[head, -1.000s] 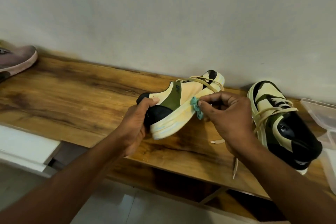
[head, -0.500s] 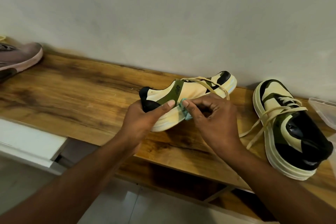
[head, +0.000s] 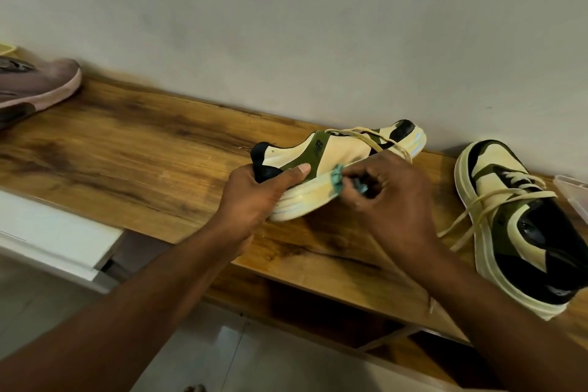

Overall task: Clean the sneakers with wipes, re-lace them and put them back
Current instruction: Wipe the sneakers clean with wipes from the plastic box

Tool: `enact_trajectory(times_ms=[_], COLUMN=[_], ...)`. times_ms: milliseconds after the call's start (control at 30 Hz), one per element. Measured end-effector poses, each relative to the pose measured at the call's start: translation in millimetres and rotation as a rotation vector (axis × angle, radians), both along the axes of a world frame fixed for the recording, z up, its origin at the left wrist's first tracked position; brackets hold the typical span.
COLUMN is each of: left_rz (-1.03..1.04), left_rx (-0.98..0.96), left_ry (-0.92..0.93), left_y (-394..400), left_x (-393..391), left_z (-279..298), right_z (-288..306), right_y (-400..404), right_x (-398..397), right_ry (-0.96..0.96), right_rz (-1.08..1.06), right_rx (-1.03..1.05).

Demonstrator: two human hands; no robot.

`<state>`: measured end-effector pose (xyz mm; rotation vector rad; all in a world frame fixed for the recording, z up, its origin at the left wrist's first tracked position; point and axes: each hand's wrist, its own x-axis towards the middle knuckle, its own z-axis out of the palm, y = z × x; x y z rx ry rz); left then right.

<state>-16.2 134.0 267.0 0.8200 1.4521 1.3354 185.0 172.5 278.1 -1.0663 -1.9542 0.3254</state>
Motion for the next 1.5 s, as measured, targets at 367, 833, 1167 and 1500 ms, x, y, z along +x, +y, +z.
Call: enact_trajectory(times_ms=[367,833,1167,1500], left_rz=[-0.029,-0.004,-0.035,-0.017], left_rx=[0.018,-0.039,-0.105,-0.080], left_ry=[0.005,-0.063,-0.049,-0.065], left_y=[-0.5,12.0,17.5,16.8], left_x=[-2.7,-11.9,-17.7,-14.6], left_z=[0.1,-1.2,1.4,-0.5], right_z=[-6.4,2.0,-1.6,-9.0], right_y=[-43.6,-14.0,16.0,-33.2], right_x=[-51.7,-34.9,-9.0,-51.4], right_ry=[-0.070,-0.035,0.014,-0.164], right_rz=[0.233,0.027,-0.065,0.237], right_rx=[0.003,0.034,0.042,0.111])
